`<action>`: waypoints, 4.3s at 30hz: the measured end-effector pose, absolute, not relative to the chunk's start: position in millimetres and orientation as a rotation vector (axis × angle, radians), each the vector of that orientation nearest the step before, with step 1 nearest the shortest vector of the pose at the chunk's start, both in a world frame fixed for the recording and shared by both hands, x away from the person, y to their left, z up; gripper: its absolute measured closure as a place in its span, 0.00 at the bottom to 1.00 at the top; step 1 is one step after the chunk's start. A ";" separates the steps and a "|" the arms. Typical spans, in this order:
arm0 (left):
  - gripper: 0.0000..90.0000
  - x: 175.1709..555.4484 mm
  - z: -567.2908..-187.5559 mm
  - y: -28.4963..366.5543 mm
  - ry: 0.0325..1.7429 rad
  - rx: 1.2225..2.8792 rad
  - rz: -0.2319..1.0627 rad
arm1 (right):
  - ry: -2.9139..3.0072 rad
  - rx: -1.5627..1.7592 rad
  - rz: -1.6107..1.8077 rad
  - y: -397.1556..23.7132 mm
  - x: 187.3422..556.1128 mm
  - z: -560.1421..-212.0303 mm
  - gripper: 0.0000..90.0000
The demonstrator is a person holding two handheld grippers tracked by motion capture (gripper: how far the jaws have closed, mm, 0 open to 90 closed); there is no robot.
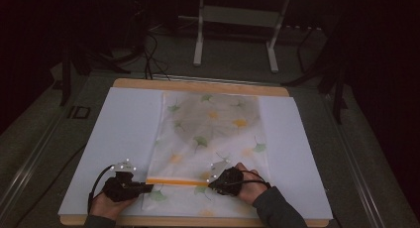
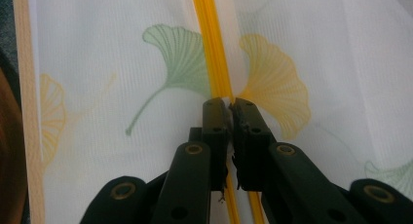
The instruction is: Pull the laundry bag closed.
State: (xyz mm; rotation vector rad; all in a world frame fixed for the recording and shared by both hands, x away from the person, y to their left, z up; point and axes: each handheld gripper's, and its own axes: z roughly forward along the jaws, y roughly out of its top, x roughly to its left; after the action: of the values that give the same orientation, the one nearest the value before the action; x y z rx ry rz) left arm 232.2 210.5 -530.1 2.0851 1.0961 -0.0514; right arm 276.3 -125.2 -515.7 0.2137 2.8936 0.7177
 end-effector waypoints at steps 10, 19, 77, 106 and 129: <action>0.96 232.2 -530.1 210.9 1.097 2.084 -0.051 | 2.889 0.226 0.701 -135.4 276.6 -515.0 0.94; 0.96 232.1 -529.7 211.2 1.095 2.083 -0.052 | 2.885 0.260 0.701 -144.2 275.7 -514.9 0.94; 0.96 232.3 -530.2 212.5 1.099 2.078 -0.051 | 2.870 0.353 0.673 -190.1 276.1 -513.4 0.94; 0.96 232.5 -530.3 213.0 1.101 2.077 -0.052 | 2.866 0.390 0.643 -209.7 275.7 -512.1 0.94; 0.96 232.9 -530.7 213.0 1.100 2.085 -0.050 | 2.869 0.412 0.597 -225.7 274.8 -510.0 0.94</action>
State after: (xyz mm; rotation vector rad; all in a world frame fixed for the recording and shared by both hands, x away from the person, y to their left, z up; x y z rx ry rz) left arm 232.9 213.0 -530.7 2.0848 1.1004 -0.0500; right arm 274.8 -225.7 -510.0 0.4124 2.8691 0.5970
